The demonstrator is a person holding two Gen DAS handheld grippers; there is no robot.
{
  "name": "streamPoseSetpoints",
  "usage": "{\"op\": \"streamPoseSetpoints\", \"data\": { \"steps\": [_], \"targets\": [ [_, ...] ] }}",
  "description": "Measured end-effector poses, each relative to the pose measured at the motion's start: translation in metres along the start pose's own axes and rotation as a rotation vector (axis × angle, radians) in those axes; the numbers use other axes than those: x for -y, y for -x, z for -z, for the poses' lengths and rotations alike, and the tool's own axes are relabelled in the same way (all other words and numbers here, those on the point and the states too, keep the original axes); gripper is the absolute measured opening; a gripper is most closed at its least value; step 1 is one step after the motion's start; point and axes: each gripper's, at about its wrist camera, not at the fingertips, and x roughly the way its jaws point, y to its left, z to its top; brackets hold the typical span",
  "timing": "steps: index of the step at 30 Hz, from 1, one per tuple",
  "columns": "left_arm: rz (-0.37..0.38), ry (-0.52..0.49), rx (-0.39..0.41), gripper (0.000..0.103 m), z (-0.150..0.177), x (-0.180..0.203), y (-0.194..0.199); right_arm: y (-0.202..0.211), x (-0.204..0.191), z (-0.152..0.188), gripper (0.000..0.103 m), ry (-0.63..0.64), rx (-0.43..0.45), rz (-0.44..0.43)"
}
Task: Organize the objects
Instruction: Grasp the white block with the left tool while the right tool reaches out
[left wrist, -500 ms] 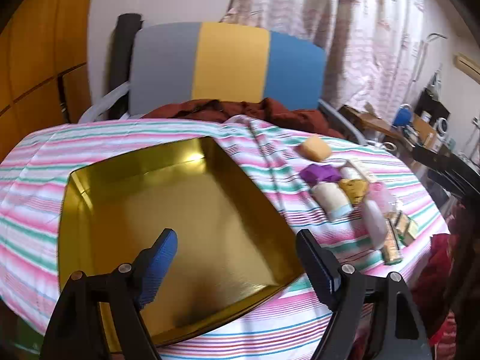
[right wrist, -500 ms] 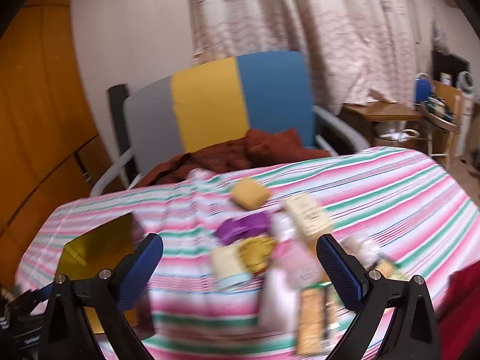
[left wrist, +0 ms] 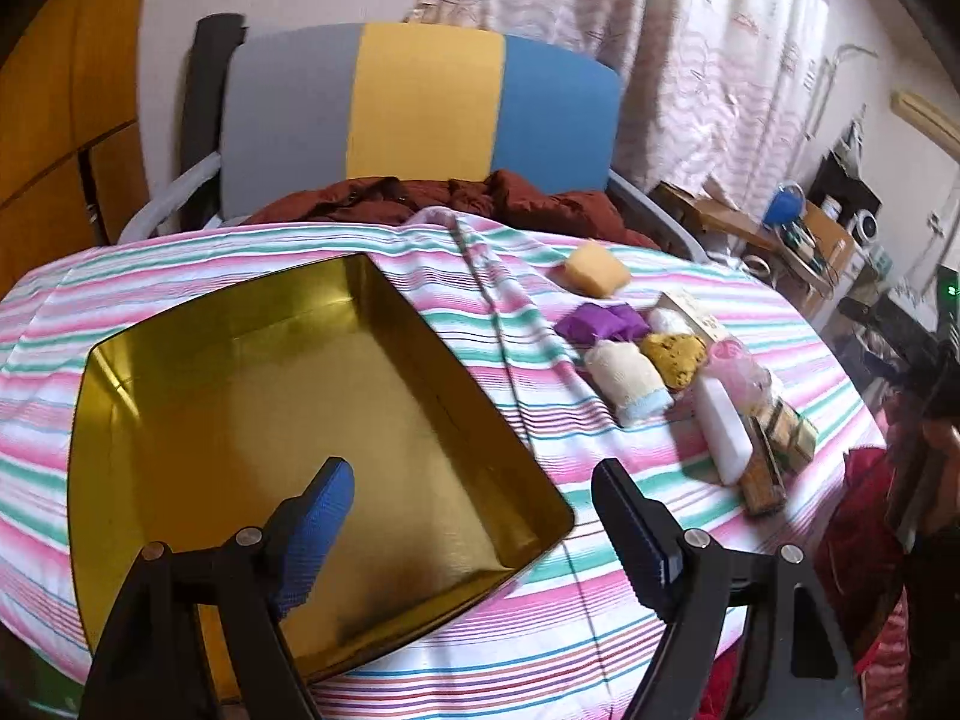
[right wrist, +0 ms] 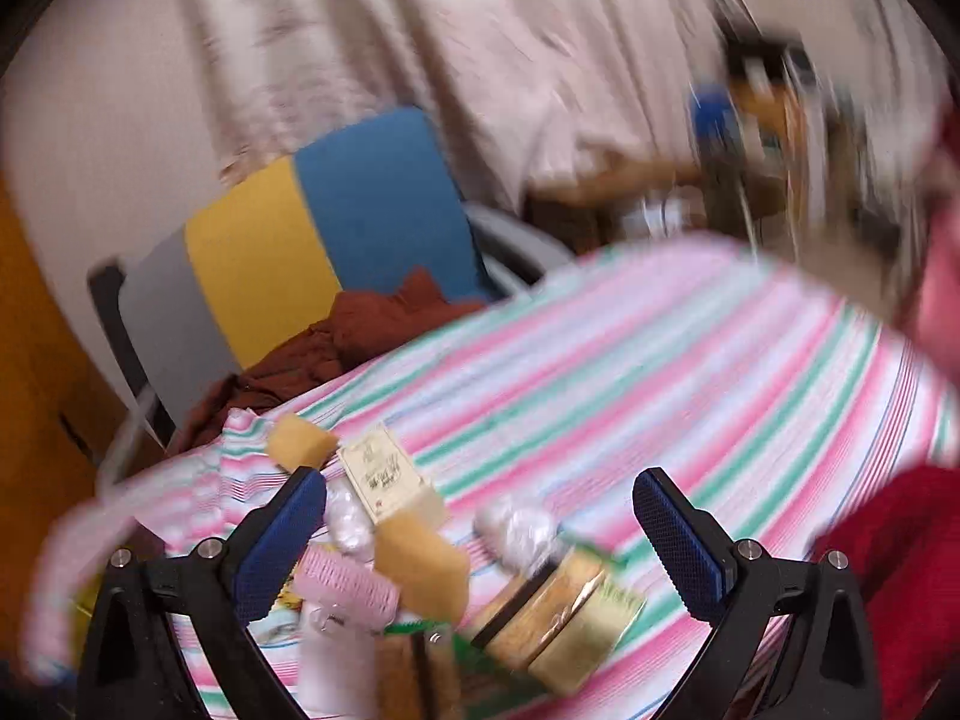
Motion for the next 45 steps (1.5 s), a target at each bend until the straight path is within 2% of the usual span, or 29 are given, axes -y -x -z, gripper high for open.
{"op": "streamPoseSetpoints", "data": {
  "steps": [2, 4, 6, 10, 16, 21, 28, 31, 33, 37, 41, 45],
  "targets": [
    [0.033, -0.036, -0.011, 0.082, -0.002, 0.013, -0.004, -0.009, 0.028, 0.003, 0.103, -0.16, -0.032, -0.047],
    [0.058, -0.072, -0.017, 0.082, -0.005, 0.025, -0.007, -0.015, 0.047, 0.006, 0.103, -0.26, -0.053, -0.041],
    [0.09, -0.098, -0.029, 0.082, -0.008, 0.037, -0.013, -0.008, 0.054, 0.004, 0.103, -0.291, 0.001, -0.05],
    [0.153, -0.148, -0.075, 0.082, -0.011, 0.066, -0.032, -0.013, 0.05, 0.005, 0.103, -0.282, -0.033, -0.076],
    [0.255, -0.215, -0.125, 0.071, -0.015, 0.113, -0.059, -0.016, 0.046, 0.007, 0.103, -0.264, -0.053, -0.108],
    [0.303, -0.242, -0.169, 0.066, -0.019, 0.148, -0.088, -0.021, 0.045, 0.007, 0.103, -0.25, -0.074, -0.132],
    [0.323, -0.255, -0.225, 0.062, -0.019, 0.18, -0.132, -0.027, 0.041, 0.008, 0.103, -0.226, -0.11, -0.164],
    [0.319, -0.262, -0.244, 0.053, -0.018, 0.187, -0.15, -0.028, 0.038, 0.008, 0.103, -0.216, -0.119, -0.176],
    [0.347, -0.245, -0.271, 0.027, -0.017, 0.186, -0.161, -0.03, 0.036, 0.008, 0.103, -0.208, -0.128, -0.187],
    [0.386, -0.188, -0.27, 0.025, -0.014, 0.165, -0.16, -0.034, 0.027, 0.009, 0.103, -0.173, -0.162, -0.22],
    [0.393, -0.17, -0.258, 0.024, -0.002, 0.142, -0.14, -0.044, 0.01, 0.012, 0.103, -0.1, -0.226, -0.258],
    [0.394, -0.152, -0.248, 0.023, 0.005, 0.125, -0.121, -0.053, -0.002, 0.016, 0.103, -0.055, -0.275, -0.254]
  ]
}}
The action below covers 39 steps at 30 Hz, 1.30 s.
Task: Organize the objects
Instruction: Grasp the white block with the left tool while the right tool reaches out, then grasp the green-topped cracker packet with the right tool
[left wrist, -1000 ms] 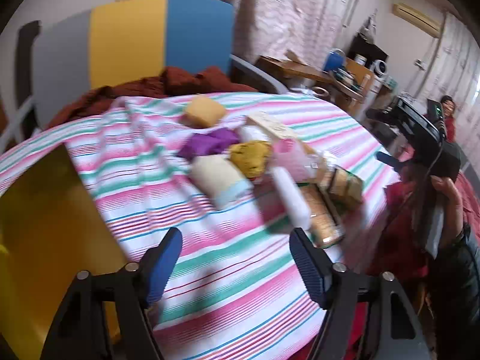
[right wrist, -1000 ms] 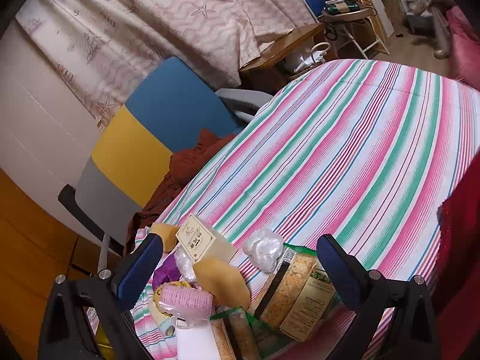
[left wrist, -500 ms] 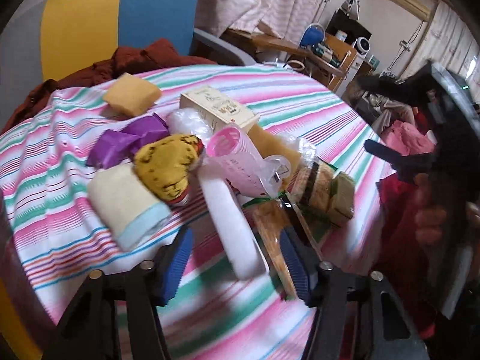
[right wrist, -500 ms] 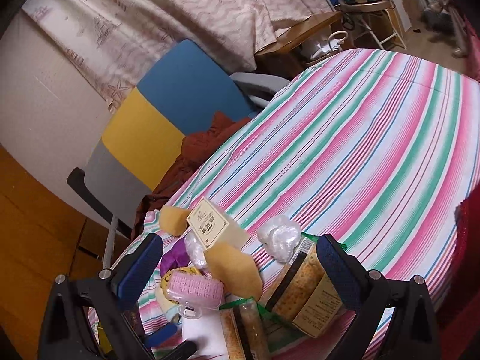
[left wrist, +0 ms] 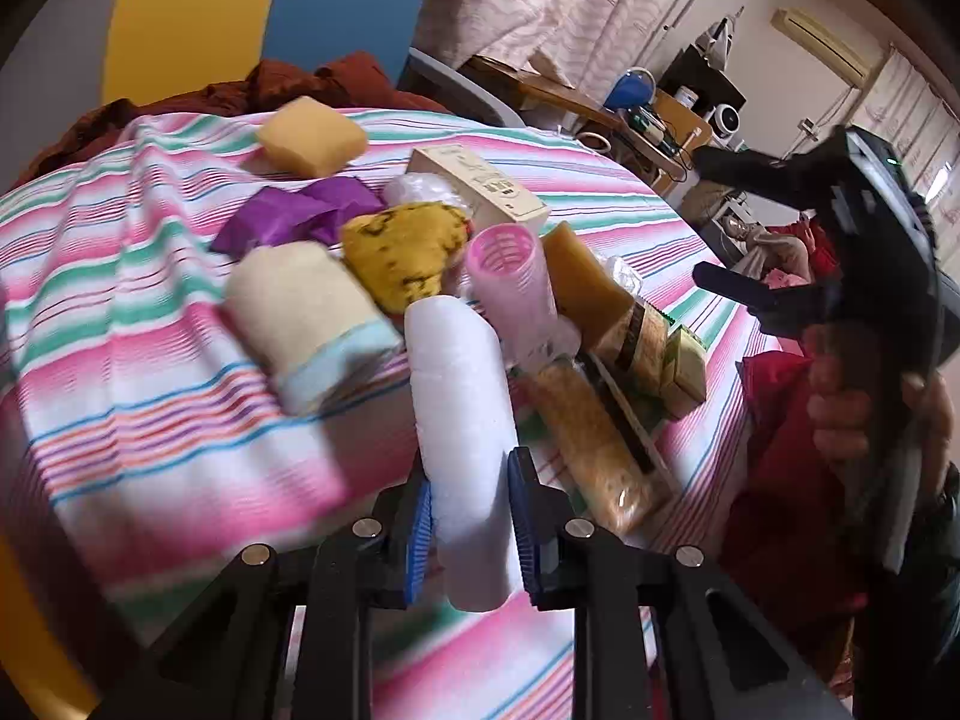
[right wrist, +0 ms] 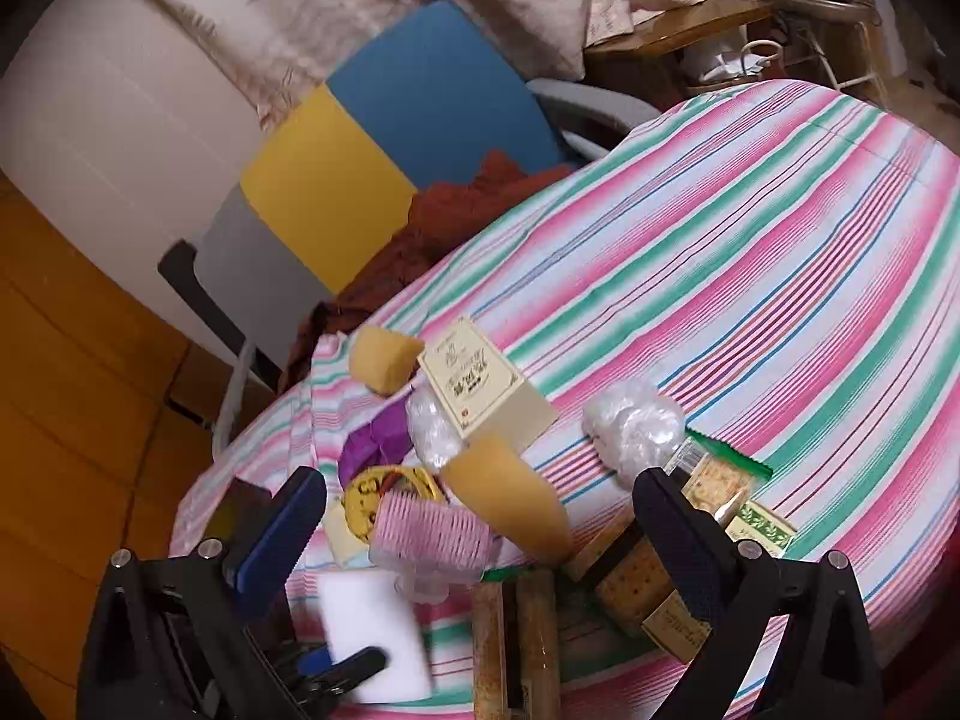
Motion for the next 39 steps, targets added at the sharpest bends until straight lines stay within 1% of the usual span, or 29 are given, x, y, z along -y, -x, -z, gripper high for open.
{"op": "streamPoseSetpoints", "data": {
  "steps": [5, 7, 9, 12, 14, 15, 16, 19, 21, 23, 26, 27, 28, 29, 31, 32, 33, 34, 35, 37, 39],
  "targets": [
    [0.0, 0.028, 0.019, 0.022, 0.011, -0.006, 0.016, -0.009, -0.008, 0.004, 0.103, 0.032, -0.039, -0.013],
    [0.0, 0.031, 0.023, 0.021, 0.015, -0.007, 0.02, -0.012, -0.007, 0.004, 0.103, 0.03, -0.05, 0.005],
    [-0.003, 0.032, 0.037, 0.021, 0.016, -0.006, 0.027, -0.015, -0.003, 0.004, 0.103, 0.011, -0.057, 0.046],
    [-0.004, 0.031, 0.059, 0.021, 0.019, -0.005, 0.036, -0.015, -0.001, 0.004, 0.103, 0.004, -0.055, 0.068],
    [-0.004, 0.024, 0.07, 0.021, 0.021, -0.003, 0.041, -0.016, -0.001, 0.004, 0.103, 0.006, -0.072, 0.083],
    [-0.006, 0.021, 0.074, 0.021, 0.022, -0.003, 0.044, -0.017, -0.002, 0.005, 0.103, 0.011, -0.094, 0.083],
    [-0.006, 0.018, 0.079, 0.021, 0.023, -0.003, 0.048, -0.02, -0.005, 0.006, 0.103, 0.028, -0.136, 0.083],
    [-0.006, 0.016, 0.1, 0.021, 0.025, -0.004, 0.059, -0.028, -0.021, 0.021, 0.103, 0.119, -0.281, 0.147],
    [0.001, 0.024, 0.115, 0.021, 0.026, -0.005, 0.065, -0.039, -0.031, 0.037, 0.103, 0.184, -0.386, 0.198],
    [0.007, 0.026, 0.129, 0.021, 0.027, -0.005, 0.072, -0.05, -0.038, 0.05, 0.101, 0.229, -0.449, 0.236],
    [0.008, 0.024, 0.147, 0.021, 0.029, -0.005, 0.08, -0.067, -0.042, 0.058, 0.099, 0.245, -0.494, 0.315],
    [0.007, 0.022, 0.157, 0.021, 0.029, -0.006, 0.085, -0.073, -0.042, 0.061, 0.098, 0.248, -0.509, 0.334],
    [0.007, 0.023, 0.168, 0.021, 0.03, -0.006, 0.089, -0.08, -0.041, 0.064, 0.092, 0.253, -0.529, 0.36],
    [0.008, 0.026, 0.176, 0.021, 0.031, -0.007, 0.093, -0.087, -0.04, 0.067, 0.083, 0.261, -0.552, 0.398],
    [0.01, 0.033, 0.191, 0.021, 0.033, -0.009, 0.1, -0.096, -0.041, 0.07, 0.07, 0.292, -0.573, 0.454],
    [0.009, 0.036, 0.201, 0.021, 0.034, -0.011, 0.104, -0.098, -0.043, 0.072, 0.066, 0.321, -0.572, 0.48],
    [0.007, 0.037, 0.206, 0.021, 0.035, -0.012, 0.106, -0.098, -0.046, 0.074, 0.063, 0.344, -0.567, 0.485],
    [0.004, 0.04, 0.212, 0.021, 0.036, -0.013, 0.11, -0.096, -0.048, 0.074, 0.053, 0.346, -0.566, 0.477],
    [0.002, 0.044, 0.217, 0.021, 0.036, -0.015, 0.112, -0.091, -0.048, 0.074, 0.049, 0.337, -0.563, 0.47],
    [-0.002, 0.056, 0.231, 0.021, 0.037, -0.019, 0.119, -0.084, -0.048, 0.077, 0.049, 0.32, -0.567, 0.435],
    [-0.006, 0.068, 0.243, 0.021, 0.038, -0.024, 0.124, -0.073, -0.053, 0.084, 0.049, 0.337, -0.561, 0.409]
  ]
}}
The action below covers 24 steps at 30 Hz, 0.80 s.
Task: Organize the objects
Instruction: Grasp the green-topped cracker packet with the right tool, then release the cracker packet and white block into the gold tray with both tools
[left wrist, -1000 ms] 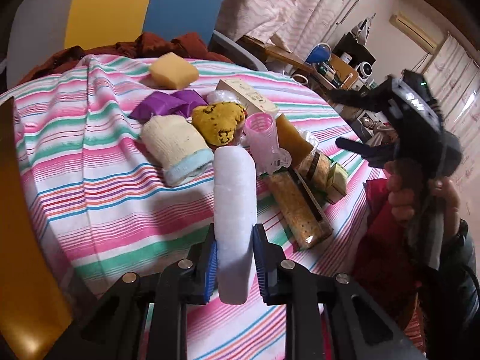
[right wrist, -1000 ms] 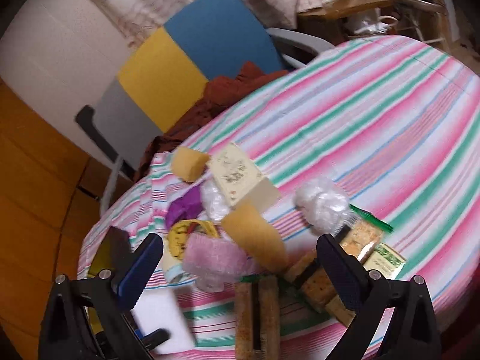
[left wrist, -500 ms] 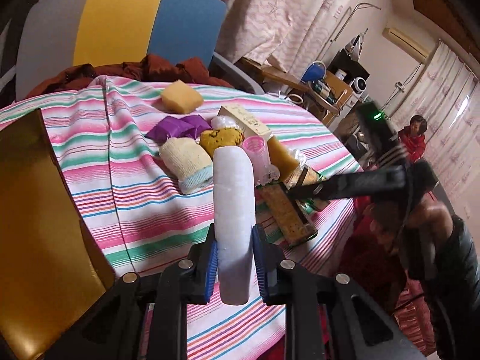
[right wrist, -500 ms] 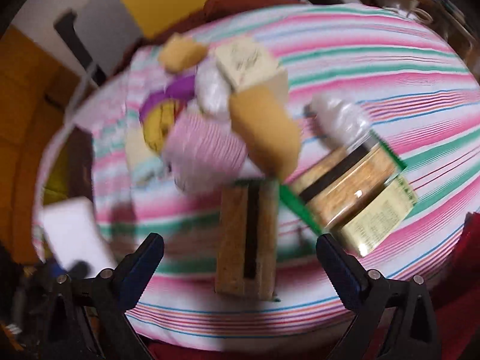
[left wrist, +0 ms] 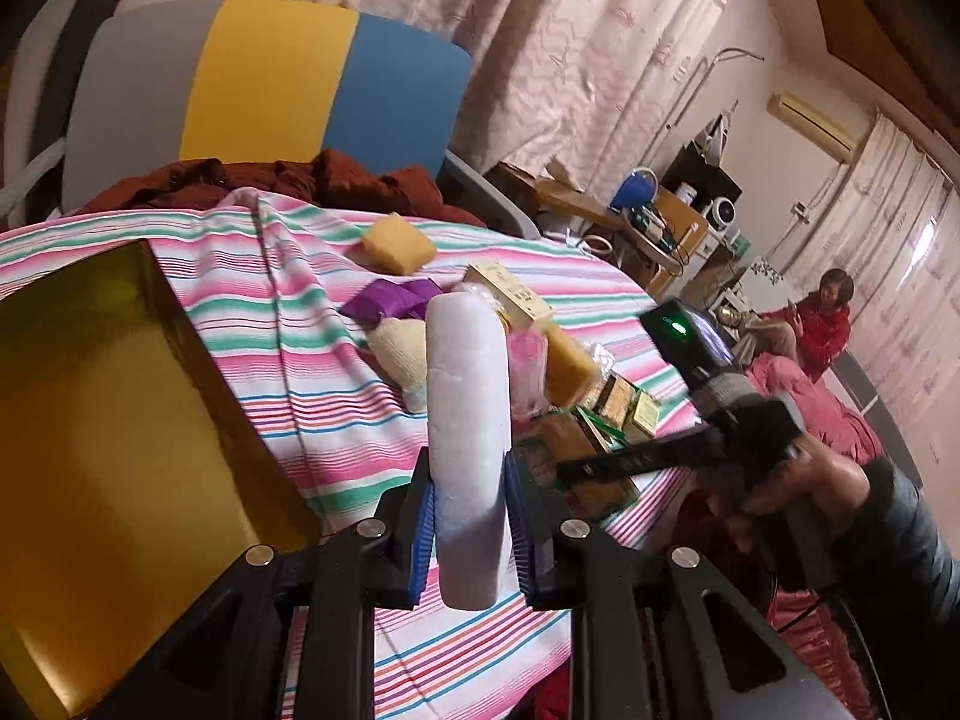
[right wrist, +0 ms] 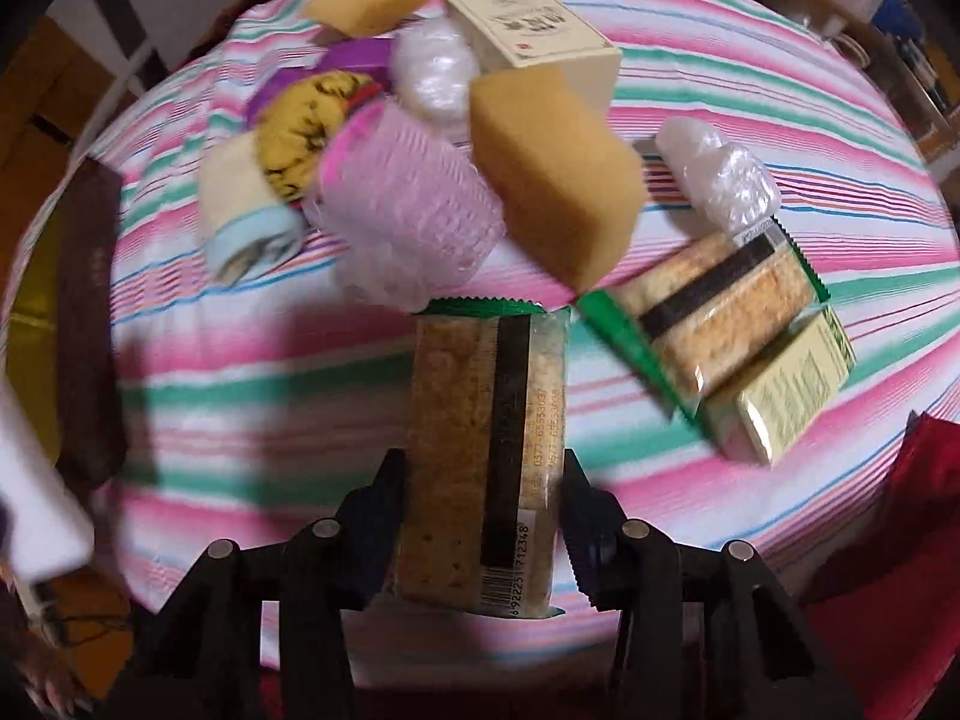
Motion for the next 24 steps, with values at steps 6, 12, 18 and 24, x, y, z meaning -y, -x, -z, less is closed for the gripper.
{"op": "streamPoseSetpoints", "data": {
  "steps": [6, 12, 18, 24],
  "targets": [
    [-0.038, 0.034, 0.02, 0.021, 0.002, -0.014, 0.014, 0.021, -0.011, 0.02, 0.048, 0.044, 0.055, -0.099],
    [-0.125, 0.084, 0.055, 0.021, 0.003, -0.041, 0.039, 0.054, -0.049, 0.02, 0.048, 0.14, 0.137, -0.244],
    [-0.256, 0.18, 0.122, 0.021, 0.011, -0.086, 0.083, 0.055, -0.142, 0.011, 0.048, 0.292, 0.205, -0.378],
    [-0.398, 0.268, 0.146, 0.021, 0.026, -0.129, 0.114, 0.053, -0.229, 0.005, 0.048, 0.44, 0.233, -0.472]
  ]
}}
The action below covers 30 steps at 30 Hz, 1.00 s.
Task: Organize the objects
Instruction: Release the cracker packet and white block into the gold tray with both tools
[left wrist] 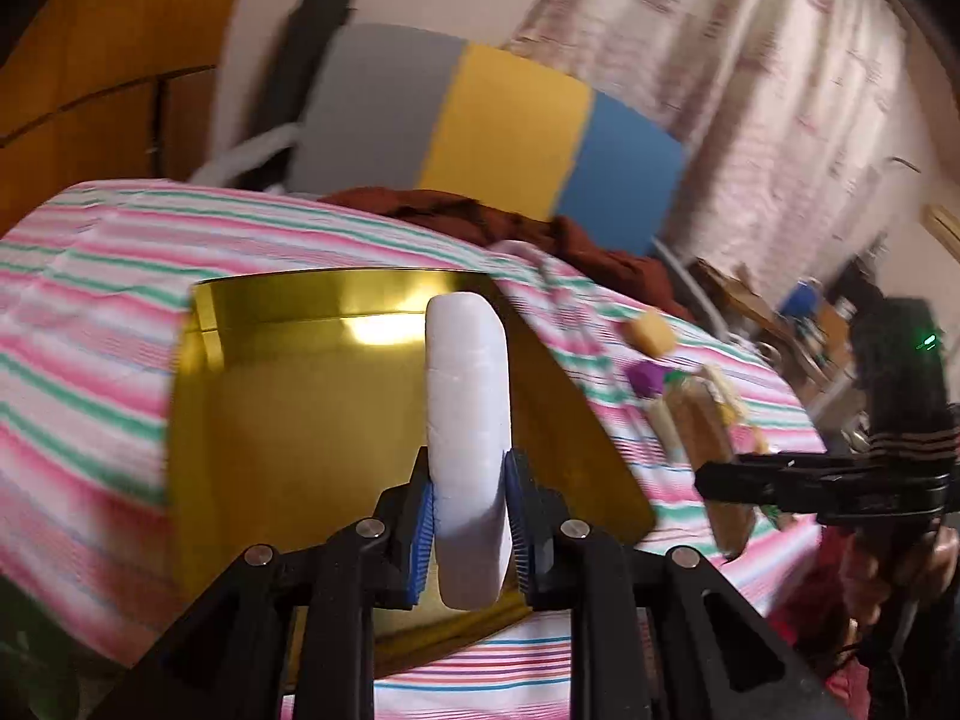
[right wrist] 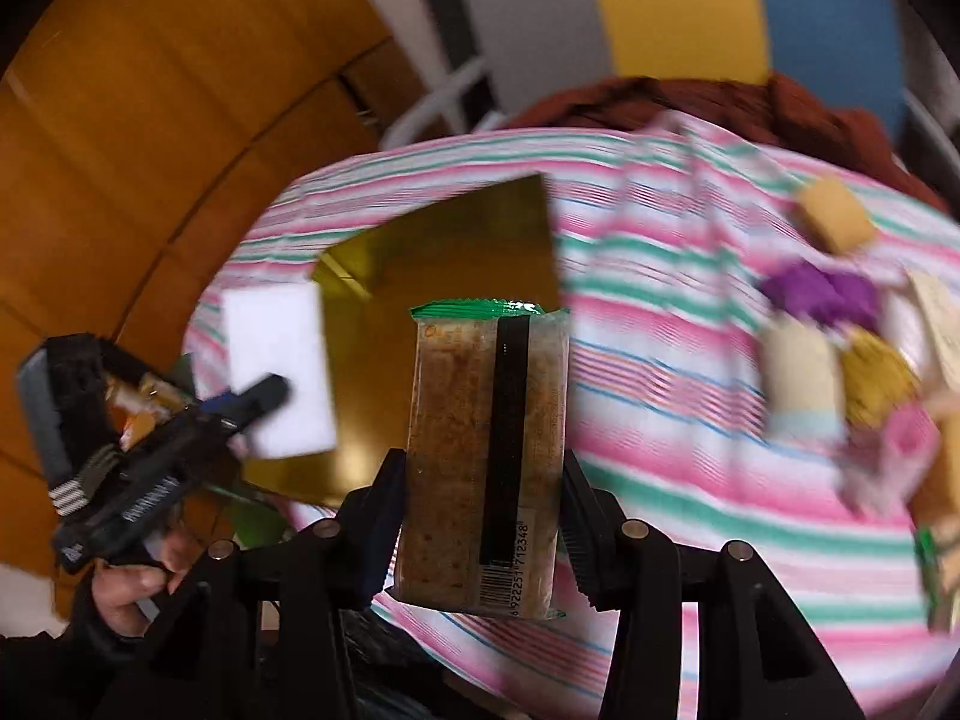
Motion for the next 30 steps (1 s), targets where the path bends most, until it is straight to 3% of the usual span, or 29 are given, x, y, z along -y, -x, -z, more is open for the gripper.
{"op": "streamPoseSetpoints", "data": {
  "steps": [5, 10, 11, 13, 18, 30],
  "targets": [
    [-0.092, 0.058, -0.003, 0.022, 0.007, -0.03, 0.005, -0.03, -0.036, -0.014, 0.048, 0.04, -0.032, -0.042],
    [-0.223, 0.093, -0.022, 0.04, 0.018, -0.054, 0.01, -0.081, -0.068, -0.018, 0.051, 0.053, -0.112, -0.144],
    [-0.252, 0.101, -0.022, 0.044, 0.019, -0.059, 0.012, -0.091, -0.073, -0.016, 0.057, 0.039, -0.135, -0.183],
    [-0.274, 0.132, -0.014, 0.044, 0.02, -0.068, 0.016, -0.093, -0.078, -0.011, 0.06, 0.031, -0.142, -0.212],
    [-0.285, 0.137, 0.036, 0.044, 0.015, -0.072, 0.03, -0.087, -0.078, 0.001, 0.06, 0.066, -0.132, -0.153],
    [-0.264, 0.058, 0.046, 0.044, 0.005, -0.032, 0.024, -0.046, -0.08, 0.013, 0.081, 0.168, 0.045, 0.082]
  ]
}}
